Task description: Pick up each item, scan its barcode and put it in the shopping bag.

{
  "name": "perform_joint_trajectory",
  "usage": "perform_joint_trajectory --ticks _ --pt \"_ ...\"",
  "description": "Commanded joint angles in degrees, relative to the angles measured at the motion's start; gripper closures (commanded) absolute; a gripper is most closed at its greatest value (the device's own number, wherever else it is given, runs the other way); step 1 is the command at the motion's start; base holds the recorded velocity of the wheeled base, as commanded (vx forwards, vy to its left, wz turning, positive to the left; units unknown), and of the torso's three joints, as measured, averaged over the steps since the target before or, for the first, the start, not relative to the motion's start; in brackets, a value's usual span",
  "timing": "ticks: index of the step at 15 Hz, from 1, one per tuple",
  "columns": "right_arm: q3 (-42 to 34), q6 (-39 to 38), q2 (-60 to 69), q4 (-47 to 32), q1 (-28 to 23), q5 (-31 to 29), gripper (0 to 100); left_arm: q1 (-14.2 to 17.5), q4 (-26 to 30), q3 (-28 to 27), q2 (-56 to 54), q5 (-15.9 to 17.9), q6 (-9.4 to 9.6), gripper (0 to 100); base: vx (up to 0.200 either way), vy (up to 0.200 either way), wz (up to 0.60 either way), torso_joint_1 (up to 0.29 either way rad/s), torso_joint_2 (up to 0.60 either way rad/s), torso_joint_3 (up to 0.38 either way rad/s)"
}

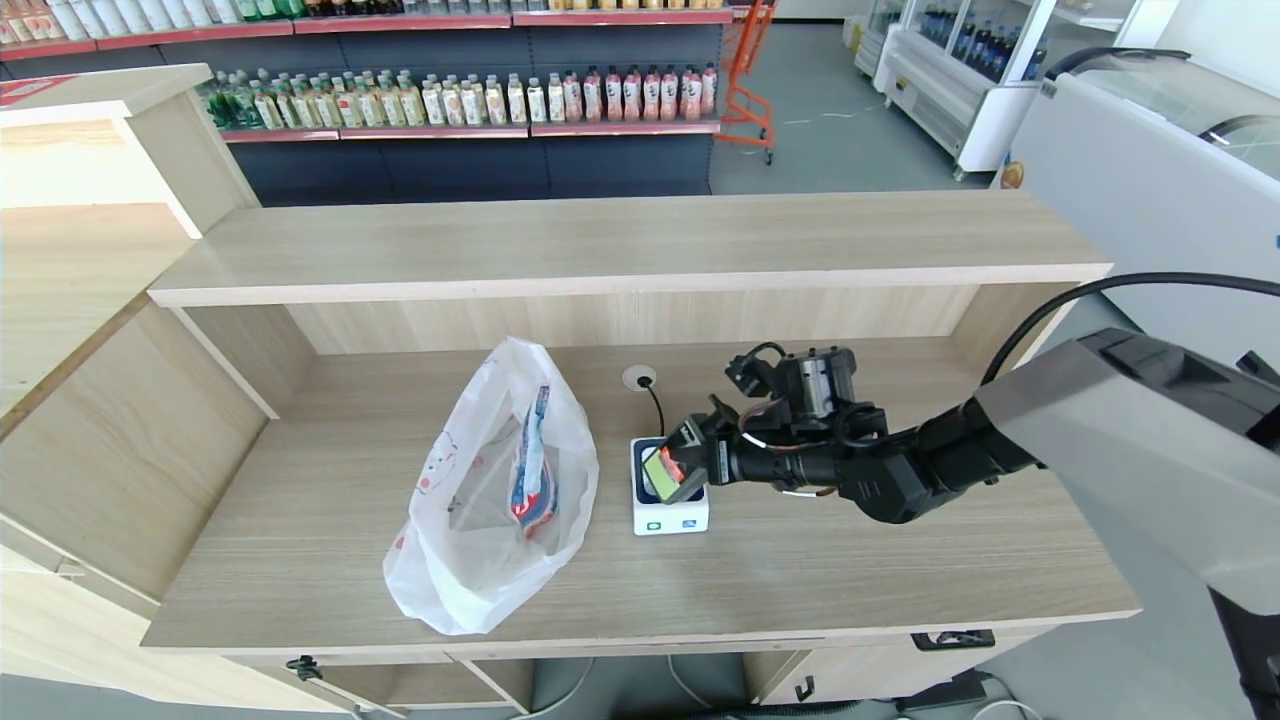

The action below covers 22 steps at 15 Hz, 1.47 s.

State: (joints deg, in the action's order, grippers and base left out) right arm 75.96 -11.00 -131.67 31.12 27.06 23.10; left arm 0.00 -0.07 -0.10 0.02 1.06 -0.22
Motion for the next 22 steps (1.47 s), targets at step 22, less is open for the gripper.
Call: perform_joint_trajectory --ticks 22 --pt "-3.27 -8.43 9.15 -0.10 0.62 -1.30 100 0.00 -0.01 0.01 -0.02 -0.01 0.04 0 0.000 0.000 0.00 0.000 0.00 0.000"
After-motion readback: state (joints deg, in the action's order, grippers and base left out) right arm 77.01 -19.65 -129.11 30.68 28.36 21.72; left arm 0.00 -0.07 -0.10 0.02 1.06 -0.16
